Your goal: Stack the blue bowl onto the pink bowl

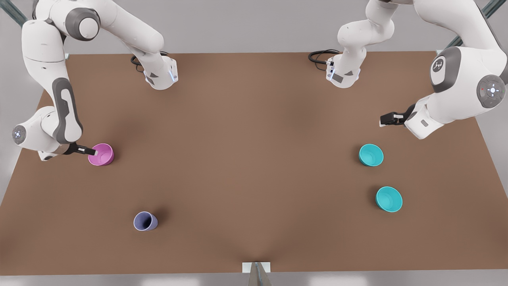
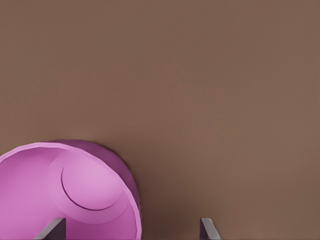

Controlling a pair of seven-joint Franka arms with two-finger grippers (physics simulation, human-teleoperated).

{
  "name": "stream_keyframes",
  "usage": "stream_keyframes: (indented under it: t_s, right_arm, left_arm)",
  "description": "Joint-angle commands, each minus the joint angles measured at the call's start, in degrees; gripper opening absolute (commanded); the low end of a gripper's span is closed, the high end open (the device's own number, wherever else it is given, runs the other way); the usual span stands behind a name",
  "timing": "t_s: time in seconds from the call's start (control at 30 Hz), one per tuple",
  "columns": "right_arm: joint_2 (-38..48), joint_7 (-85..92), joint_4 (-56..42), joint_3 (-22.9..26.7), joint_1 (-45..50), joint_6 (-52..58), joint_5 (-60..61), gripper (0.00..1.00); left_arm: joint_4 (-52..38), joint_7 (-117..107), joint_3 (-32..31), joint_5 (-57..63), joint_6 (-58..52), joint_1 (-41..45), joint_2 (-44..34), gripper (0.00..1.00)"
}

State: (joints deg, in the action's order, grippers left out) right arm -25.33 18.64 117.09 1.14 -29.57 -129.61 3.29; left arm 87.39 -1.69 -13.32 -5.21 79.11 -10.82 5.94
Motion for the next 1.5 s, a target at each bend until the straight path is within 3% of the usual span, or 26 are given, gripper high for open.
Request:
stream_keyframes:
  t_s: [0.0, 0.1, 0.17, 0.23, 0.33, 0.37, 0.47, 0.57, 0.7, 0.83, 0.93, 1.03, 1.23, 1.27, 1.3, 1.33, 1.4, 1.43, 1.47]
  right_arm:
    - [-0.5, 6.8, 0.4, 0.0, -0.1, -2.7, 1.7, 1.00]
    - [-1.0, 6.7, 0.4, -0.1, 0.0, -2.5, 1.8, 0.97]
    - [-1.8, 6.9, 0.2, -0.1, 0.0, -2.3, 1.7, 0.73]
    - [-3.1, 8.3, -0.1, -0.2, 0.0, -2.0, 1.8, 0.42]
    - [-3.2, 8.3, -0.8, -0.3, 0.0, -1.0, 1.8, 0.21]
    - [-3.1, 8.3, -2.0, -0.6, 0.1, 1.1, 2.2, 0.21]
    - [-1.9, 8.2, -5.4, -2.2, 0.7, 8.4, 5.9, 0.21]
    - [-1.0, 7.0, -7.9, -8.8, 2.1, 13.0, 10.2, 0.21]
    - [-1.6, -6.6, -11.9, -9.8, 23.7, 10.9, 25.2, 0.21]
    - [-11.4, -33.5, -24.7, -9.8, 44.6, -3.4, 28.4, 0.21]
    - [-23.7, -50.5, -41.0, -9.3, 55.7, -7.8, 27.1, 0.21]
    - [-31.2, -54.7, -48.7, -9.2, 59.7, -11.8, 27.0, 0.21]
    - [-36.5, -55.5, -52.2, -9.0, 63.1, -14.6, 26.9, 0.21]
    - [-36.5, -55.5, -52.2, -9.0, 63.2, -14.7, 26.9, 0.38]
    - [-36.6, -55.5, -52.2, -9.0, 63.2, -15.1, 26.9, 0.88]
    - [-36.6, -55.5, -52.1, -9.0, 63.4, -15.6, 26.9, 1.00]
    - [-36.6, -55.5, -52.2, -8.9, 63.4, -15.6, 26.9, 1.00]
    - [-36.4, -55.5, -52.2, -8.9, 63.4, -15.6, 27.0, 1.00]
    - [-35.1, -55.5, -52.2, -8.7, 63.2, -15.5, 27.3, 1.00]
  left_arm:
    - [0.0, -0.1, 0.0, 0.0, -0.3, -0.1, -0.1, 1.00]
    - [0.0, -0.1, 0.0, 0.0, -0.3, -0.2, 0.1, 1.00]
    - [0.0, -0.1, 0.0, 0.0, -0.3, -0.2, 0.1, 1.00]
    - [0.0, -0.1, 0.0, 0.0, -0.4, -0.2, 0.1, 1.00]
    - [0.0, -0.1, 0.0, 0.0, -0.4, -0.2, 0.0, 1.00]
    - [0.0, -0.1, -0.1, 0.0, -0.4, -0.2, 0.0, 1.00]
    - [0.0, -0.1, -0.1, 0.0, -0.4, -0.1, 0.0, 1.00]
    - [0.0, -0.1, -0.1, 0.0, -0.4, -0.1, 0.0, 1.00]
    - [0.1, -0.1, 0.0, 0.0, -0.4, -0.1, 0.1, 1.00]
    - [0.2, -0.1, 0.0, 0.0, -0.4, -0.1, 0.1, 1.00]
    - [0.0, -0.1, 0.0, 0.2, 0.3, -0.2, 0.6, 1.00]
    - [-0.2, -0.1, -0.1, 0.2, 1.3, -0.2, 0.4, 1.00]
    - [-1.8, -0.1, -0.1, -0.1, 3.3, -0.5, 1.7, 1.00]
    - [-1.9, -0.1, -0.1, -0.3, 3.3, -0.6, 1.6, 1.00]
    - [-1.9, -0.2, -0.1, -0.5, 3.4, -0.5, 1.8, 1.00]
    - [-1.9, -0.2, -0.1, -1.2, 4.4, -0.7, 3.8, 1.00]
    - [-1.7, -0.2, 0.3, -0.1, 5.3, -2.1, 11.6, 1.00]
    - [-0.4, 0.9, 3.3, 0.2, 10.5, -2.4, 13.8, 1.00]
    - [6.9, 7.9, 7.1, 0.1, 21.1, -1.4, 14.1, 1.00]
